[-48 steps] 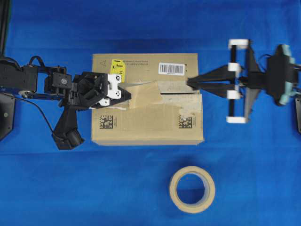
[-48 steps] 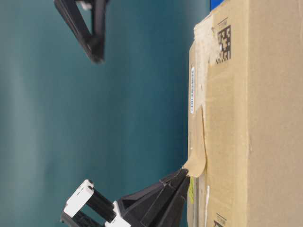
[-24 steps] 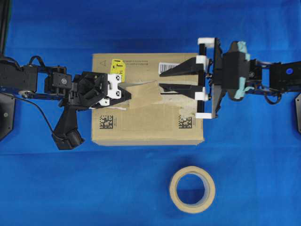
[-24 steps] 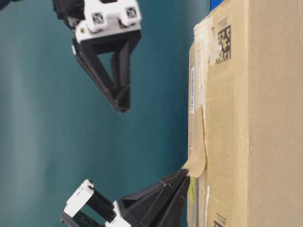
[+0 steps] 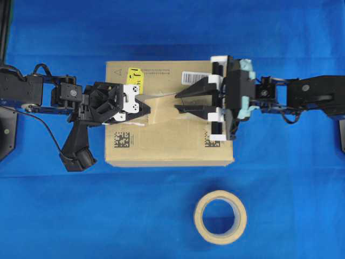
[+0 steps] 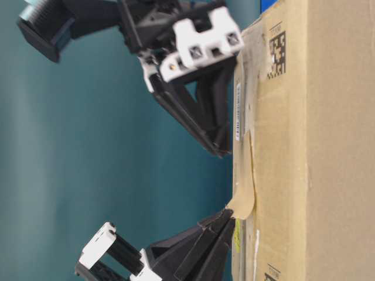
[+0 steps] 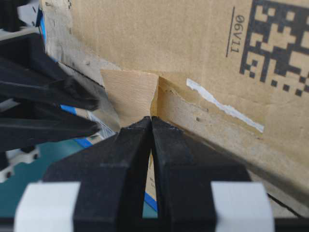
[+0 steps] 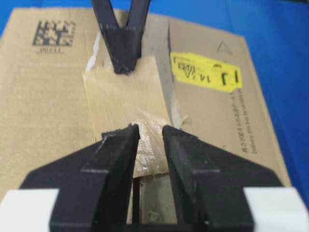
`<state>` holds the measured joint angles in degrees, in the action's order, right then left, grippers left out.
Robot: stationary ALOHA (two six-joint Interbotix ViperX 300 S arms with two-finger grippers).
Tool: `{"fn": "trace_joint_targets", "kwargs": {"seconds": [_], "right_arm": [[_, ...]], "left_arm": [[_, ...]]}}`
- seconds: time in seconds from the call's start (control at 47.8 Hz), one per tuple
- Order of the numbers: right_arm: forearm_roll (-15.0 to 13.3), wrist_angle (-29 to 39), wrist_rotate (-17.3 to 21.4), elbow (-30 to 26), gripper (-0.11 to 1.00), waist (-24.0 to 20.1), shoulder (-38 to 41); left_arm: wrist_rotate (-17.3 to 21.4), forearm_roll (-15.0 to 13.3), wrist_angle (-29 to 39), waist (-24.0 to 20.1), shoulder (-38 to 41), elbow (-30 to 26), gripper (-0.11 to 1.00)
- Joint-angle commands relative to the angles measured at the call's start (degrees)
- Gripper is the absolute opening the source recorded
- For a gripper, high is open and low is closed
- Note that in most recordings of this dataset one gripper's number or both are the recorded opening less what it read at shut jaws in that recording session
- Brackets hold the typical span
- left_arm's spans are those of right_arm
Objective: Apply tape along the seams of the closed cardboard box to seal it securely.
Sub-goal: 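Bring the right gripper in and grasp the tape strip's free end, then lay the tape strip across the seam, pressing down with both grippers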
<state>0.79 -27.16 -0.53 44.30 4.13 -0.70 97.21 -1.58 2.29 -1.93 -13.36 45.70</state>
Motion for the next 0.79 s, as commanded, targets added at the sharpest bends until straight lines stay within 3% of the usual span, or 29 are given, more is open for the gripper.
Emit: {"fn": "trace_joint_targets", "kwargs": {"seconds": [0.0, 0.418, 0.773], "right_arm": [[0.1, 0.0, 0.1, -1.8, 0.35, 0.0, 0.3], [0.2, 5.0, 1.9, -1.5, 0.35, -0.4, 1.6], [0.2, 5.2, 2.1, -1.6, 0.35, -0.4, 1.6]], "left_arm": [[-0.1, 0.2, -0.2, 0.0, -0.4, -1.3, 0.0], [-1.0, 0.1, -0.4, -0.6, -0.4, -1.4, 0.0], [-2.5, -0.1, -0.2, -1.8, -0.4, -1.7, 0.01]]}}
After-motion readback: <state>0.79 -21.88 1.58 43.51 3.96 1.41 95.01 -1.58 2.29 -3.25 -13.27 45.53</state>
